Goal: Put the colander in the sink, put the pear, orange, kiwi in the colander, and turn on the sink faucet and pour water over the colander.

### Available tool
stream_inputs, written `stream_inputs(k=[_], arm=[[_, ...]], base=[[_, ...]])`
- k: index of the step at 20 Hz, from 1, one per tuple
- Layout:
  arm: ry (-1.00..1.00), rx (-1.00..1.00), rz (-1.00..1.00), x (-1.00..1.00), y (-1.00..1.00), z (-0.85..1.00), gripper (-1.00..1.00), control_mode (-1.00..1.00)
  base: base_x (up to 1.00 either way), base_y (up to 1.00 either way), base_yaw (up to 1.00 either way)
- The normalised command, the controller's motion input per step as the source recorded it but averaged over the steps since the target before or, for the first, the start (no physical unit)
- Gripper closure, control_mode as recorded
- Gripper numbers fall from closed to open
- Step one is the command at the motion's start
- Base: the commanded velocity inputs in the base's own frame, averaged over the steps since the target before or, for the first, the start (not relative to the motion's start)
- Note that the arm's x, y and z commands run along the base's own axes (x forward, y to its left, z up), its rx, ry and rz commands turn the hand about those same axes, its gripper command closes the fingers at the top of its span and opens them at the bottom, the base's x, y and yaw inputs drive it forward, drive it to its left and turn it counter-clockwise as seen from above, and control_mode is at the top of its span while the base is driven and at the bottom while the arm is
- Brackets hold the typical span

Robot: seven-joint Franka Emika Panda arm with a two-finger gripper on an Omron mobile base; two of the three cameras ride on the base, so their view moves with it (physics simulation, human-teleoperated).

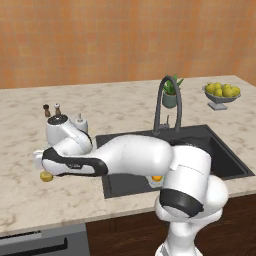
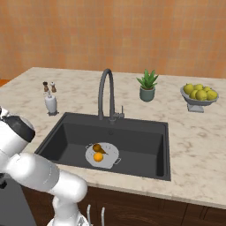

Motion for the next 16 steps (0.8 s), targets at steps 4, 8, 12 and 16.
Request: stream_inputs(k=[4,8,12,16], arm=[[0.14,-0.06,0.03,0.44,0.32,-0.49,-1.00,-1.00],[0.07,-0.03,0.00,0.30,0.44,-0.22,-1.00,-1.00],[0.05,-0.04,0.00,0.28,0.41,-0.01,-1.00,-1.00],[0.04,-0.04,0.00,0.25,0.35,0.00,-1.00,-1.00]], base=[[0.00,0.00,0.00],[0.00,0.00,0.00],[0.00,0.00,0.00],[0.00,0.00,0.00]])
